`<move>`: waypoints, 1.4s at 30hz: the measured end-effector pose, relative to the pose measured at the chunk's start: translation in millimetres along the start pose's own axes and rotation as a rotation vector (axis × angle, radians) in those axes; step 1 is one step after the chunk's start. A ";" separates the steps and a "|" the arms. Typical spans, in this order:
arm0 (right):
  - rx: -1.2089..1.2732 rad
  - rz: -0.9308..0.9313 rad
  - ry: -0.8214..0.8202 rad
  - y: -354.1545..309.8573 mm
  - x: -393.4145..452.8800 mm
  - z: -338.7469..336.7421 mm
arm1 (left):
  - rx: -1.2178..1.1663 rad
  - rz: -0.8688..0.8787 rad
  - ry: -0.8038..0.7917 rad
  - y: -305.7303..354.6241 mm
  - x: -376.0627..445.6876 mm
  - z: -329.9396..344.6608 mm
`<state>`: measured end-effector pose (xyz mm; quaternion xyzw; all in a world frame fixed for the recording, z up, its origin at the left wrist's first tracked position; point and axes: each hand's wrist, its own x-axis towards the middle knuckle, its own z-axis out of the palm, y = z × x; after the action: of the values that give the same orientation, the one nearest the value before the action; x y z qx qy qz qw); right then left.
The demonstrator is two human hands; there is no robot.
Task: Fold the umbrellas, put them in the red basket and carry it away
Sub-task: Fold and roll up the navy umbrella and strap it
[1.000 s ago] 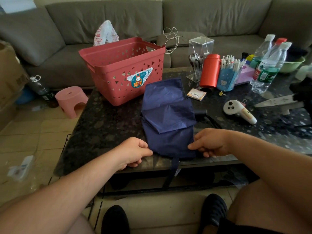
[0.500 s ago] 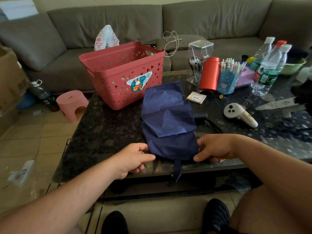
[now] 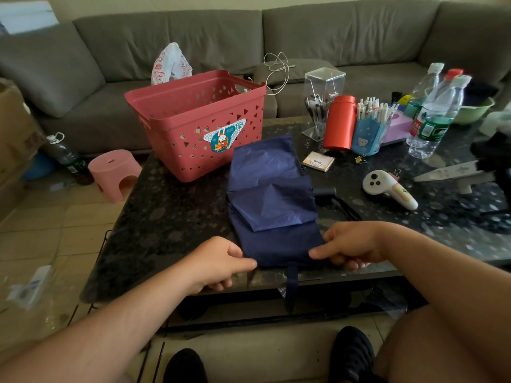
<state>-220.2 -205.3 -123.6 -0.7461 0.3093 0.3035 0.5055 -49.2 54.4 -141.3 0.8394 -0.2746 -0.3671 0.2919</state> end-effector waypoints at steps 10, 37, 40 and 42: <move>-0.162 -0.079 0.379 2.1 13.1 10.9 | 0.240 -0.032 0.051 6.5 7.3 -1.0; -0.702 -0.589 0.295 -18.6 7.9 48.0 | 0.601 1.081 0.207 -12.8 28.6 30.1; -0.631 -0.583 0.329 -20.8 7.6 44.3 | 0.593 1.024 0.127 -8.3 25.2 21.5; -0.496 -0.576 0.456 -22.7 10.2 33.6 | 0.406 0.864 0.164 -2.2 25.9 14.3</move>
<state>-201.1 -168.5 -128.7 -0.9484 0.1102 0.0429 0.2941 -44.8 34.2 -162.6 0.7148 -0.6403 -0.0836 0.2685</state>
